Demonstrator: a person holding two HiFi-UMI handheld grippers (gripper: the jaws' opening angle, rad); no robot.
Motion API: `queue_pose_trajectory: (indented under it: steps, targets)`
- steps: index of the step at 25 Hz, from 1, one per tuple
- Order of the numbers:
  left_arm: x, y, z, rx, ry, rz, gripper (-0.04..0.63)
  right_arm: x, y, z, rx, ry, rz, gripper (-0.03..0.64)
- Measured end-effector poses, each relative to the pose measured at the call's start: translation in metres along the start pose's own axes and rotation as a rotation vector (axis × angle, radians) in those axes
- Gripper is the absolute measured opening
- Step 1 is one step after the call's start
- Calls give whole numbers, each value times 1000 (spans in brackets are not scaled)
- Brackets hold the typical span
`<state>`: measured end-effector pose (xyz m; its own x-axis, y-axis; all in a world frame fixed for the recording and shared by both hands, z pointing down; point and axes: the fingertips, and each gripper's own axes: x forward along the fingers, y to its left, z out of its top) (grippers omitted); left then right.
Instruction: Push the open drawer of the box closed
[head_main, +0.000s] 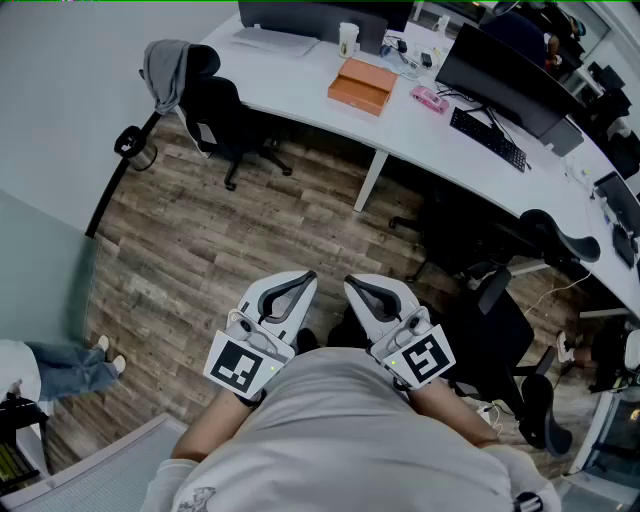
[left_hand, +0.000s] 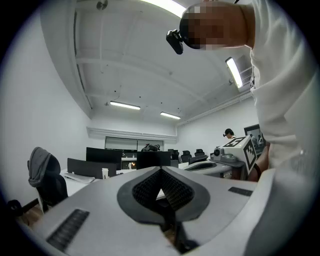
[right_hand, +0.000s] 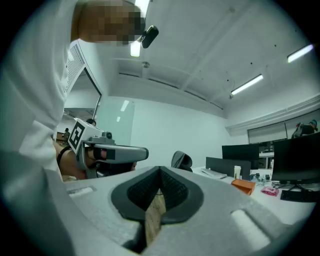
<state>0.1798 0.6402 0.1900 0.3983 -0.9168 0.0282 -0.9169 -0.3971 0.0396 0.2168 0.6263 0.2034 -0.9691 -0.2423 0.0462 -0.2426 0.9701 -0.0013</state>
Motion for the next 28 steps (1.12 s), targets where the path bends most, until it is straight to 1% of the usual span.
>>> queue_pose_trajectory:
  steps: [5,11,18,23,27,28]
  targets:
    - [17,5,-2,-9,3,5,-2,2,-17,-3,3,4,6,2]
    - [54,16,-6,-16,17,22,-2,4,-55,-5,5,2,15,2]
    - [123,33,-7,-7,31,46,-2,1,-132,3,-8,-19,22,2]
    - [164,44,-9,-5,24,98,-2,-8,-182,-3,-17,-6,49,2]
    - [197,44,-5,13,4,111,-2,-12,-215,-7,-15,-4,65,2]
    - [202,44,-6,16,10,112,-2,-12,-221,-8,-13,-5,67,2]
